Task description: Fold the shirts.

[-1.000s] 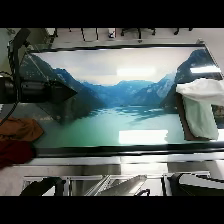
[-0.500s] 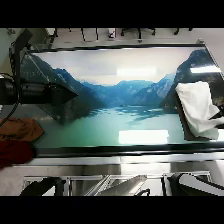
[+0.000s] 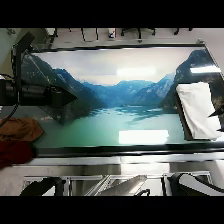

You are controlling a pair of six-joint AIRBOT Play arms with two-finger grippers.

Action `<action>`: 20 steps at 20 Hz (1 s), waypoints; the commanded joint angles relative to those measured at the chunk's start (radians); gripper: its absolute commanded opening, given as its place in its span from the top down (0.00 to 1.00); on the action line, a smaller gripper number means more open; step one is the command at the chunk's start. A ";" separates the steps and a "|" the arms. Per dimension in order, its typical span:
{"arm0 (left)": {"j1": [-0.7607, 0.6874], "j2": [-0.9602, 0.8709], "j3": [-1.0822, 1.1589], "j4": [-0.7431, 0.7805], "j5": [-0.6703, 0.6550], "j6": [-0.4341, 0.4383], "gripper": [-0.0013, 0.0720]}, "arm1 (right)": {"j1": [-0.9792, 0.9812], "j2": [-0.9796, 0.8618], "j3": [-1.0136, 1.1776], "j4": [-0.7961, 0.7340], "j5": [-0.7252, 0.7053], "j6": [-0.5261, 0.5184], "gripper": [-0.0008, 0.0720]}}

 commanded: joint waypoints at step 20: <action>-0.001 0.490 -0.882 -0.001 -0.214 0.001 0.96 | 1.078 0.721 -0.757 0.269 0.745 0.002 0.96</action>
